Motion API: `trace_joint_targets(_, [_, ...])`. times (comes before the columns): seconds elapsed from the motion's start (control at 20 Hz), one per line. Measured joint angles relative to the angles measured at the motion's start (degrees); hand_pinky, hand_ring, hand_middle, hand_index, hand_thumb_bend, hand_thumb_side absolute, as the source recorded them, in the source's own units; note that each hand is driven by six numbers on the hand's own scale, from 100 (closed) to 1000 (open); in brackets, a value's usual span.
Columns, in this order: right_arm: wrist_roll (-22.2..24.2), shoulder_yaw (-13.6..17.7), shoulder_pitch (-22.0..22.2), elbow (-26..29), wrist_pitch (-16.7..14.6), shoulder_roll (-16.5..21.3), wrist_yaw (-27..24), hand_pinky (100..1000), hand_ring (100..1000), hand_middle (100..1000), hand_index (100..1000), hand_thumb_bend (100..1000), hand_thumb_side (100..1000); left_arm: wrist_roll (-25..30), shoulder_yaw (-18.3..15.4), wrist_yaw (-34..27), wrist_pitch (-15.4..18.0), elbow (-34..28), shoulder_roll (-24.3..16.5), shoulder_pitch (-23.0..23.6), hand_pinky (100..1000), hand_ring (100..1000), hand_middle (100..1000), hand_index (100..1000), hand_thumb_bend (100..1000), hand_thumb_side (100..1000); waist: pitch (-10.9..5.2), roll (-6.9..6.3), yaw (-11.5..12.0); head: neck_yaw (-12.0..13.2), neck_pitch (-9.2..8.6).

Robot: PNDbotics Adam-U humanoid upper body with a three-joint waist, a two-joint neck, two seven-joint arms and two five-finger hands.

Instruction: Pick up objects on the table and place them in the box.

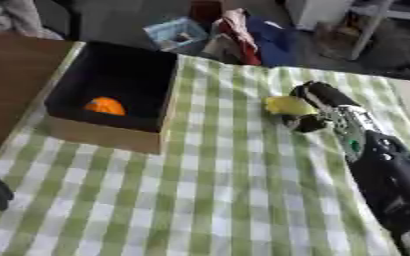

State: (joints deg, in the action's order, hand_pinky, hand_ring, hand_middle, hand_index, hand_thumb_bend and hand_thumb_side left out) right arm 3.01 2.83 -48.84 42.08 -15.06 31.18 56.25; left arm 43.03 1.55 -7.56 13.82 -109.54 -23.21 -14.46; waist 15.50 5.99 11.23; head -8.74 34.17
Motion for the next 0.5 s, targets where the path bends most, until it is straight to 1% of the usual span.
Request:
trace_joint_targets(0.15, [-1.4, 0.0, 0.0, 1.1, -0.8, 0.0, -0.5, 740, 680, 429, 562, 100, 106, 0.0, 0.0, 0.0, 0.0, 0.0, 0.0, 0.0, 641, 549, 560, 701, 100, 754, -0.08, -0.01, -0.4, 0.0, 0.02])
trace_joint_targets(0.5, [-1.4, -1.0, -0.1, 6.9, -2.7, 1.1, -4.5, 737, 665, 400, 537, 100, 100, 0.0, 0.0, -0.3, 0.0, 0.0, 0.0, 0.3, 641, 550, 561, 702, 100, 751, -0.85, -0.02, -0.8, 0.0, 0.28])
